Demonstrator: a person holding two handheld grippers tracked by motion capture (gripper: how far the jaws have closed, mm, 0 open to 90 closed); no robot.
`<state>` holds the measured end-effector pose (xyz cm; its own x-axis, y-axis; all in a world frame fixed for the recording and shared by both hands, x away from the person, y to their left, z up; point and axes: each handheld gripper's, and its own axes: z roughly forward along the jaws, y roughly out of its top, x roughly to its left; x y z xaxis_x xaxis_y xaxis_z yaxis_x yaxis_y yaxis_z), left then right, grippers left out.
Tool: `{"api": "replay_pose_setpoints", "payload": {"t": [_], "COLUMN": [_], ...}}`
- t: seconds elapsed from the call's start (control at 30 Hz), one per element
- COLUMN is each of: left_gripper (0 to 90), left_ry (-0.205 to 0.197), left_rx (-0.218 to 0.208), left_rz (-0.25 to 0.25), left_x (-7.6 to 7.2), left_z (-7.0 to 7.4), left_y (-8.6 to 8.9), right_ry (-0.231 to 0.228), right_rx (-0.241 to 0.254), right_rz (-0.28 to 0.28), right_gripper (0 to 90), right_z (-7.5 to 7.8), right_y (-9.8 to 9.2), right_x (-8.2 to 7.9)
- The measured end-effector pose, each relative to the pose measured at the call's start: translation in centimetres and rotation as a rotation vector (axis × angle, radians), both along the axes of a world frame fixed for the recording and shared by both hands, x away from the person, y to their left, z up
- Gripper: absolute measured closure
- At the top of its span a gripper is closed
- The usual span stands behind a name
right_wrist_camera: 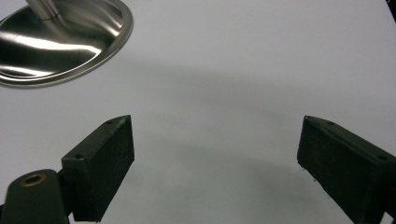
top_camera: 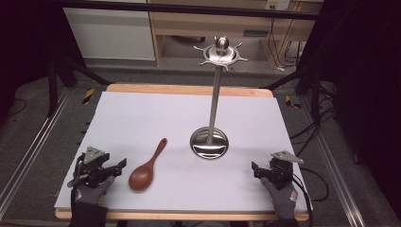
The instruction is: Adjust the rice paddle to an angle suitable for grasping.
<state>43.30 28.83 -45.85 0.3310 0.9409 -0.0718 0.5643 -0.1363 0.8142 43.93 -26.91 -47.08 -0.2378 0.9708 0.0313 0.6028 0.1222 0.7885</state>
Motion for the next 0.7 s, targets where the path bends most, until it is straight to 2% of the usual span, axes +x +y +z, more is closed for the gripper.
{"api": "replay_pose_setpoints", "payload": {"t": [0.33,0.7], "left_gripper": [29.5,29.8], "left_ry": [0.002,0.006], "left_rx": [-0.003,0.011], "left_rz": [-0.026,-0.082], "left_x": [-0.3,-0.5], "left_z": [0.6,1.6], "left_y": [-0.6,-1.8], "right_ry": [0.017,0.033], "right_rx": [0.004,0.008], "right_rz": [0.012,0.000], "right_gripper": [11.3,11.3], "right_z": [0.0,0.0], "right_y": [0.2,0.3], "right_x": [-0.1,-0.2]}}
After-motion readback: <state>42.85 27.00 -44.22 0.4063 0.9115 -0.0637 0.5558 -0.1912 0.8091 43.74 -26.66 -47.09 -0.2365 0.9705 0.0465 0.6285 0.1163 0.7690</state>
